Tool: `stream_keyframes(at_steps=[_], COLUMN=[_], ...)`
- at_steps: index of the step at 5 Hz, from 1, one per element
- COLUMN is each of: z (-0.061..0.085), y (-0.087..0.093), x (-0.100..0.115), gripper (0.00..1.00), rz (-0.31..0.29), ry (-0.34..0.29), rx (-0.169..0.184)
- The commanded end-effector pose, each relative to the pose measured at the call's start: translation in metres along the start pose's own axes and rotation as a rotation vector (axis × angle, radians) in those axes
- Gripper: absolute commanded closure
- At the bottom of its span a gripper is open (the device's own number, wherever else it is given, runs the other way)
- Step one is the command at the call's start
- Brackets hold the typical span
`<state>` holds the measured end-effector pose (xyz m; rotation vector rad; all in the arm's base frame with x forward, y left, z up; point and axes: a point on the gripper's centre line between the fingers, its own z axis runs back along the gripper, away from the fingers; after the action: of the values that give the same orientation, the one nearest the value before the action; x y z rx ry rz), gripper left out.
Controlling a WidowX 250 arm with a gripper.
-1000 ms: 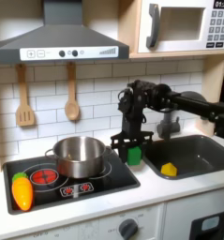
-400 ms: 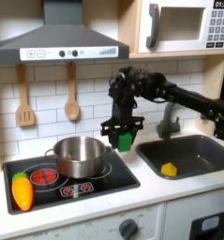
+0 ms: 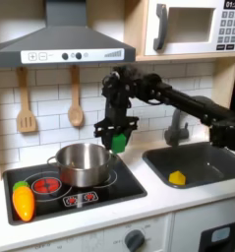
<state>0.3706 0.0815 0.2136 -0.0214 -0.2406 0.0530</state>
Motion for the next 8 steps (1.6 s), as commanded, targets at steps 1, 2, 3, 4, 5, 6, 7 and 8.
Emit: stream_keyframes(at_steps=[1, 2, 3, 4, 5, 6, 7, 8], z=[-0.011, -0.013, -0.016, -0.016, -0.014, -0.016, -0.023, -0.018], y=[0.012, 0.014, 0.018, 0.023, 0.027, 0.039, 0.041, 0.046], x=[0.016, 0.024, 0.028, 0.032, 0.036, 0.036, 0.034, 0.040], gripper=[1.00, 1.00, 1.00, 1.00, 1.00, 1.00, 1.00, 1.00], rz=[0.028, 0.031, 0.031, 0.032, 0.037, 0.049, 0.039, 0.043], ry=[-0.020, -0.043, -0.057, -0.085, -0.107, -0.110, -0.097, -0.138], rx=[0.030, 0.044, 0.059, 0.082, 0.098, 0.122, 0.126, 0.141])
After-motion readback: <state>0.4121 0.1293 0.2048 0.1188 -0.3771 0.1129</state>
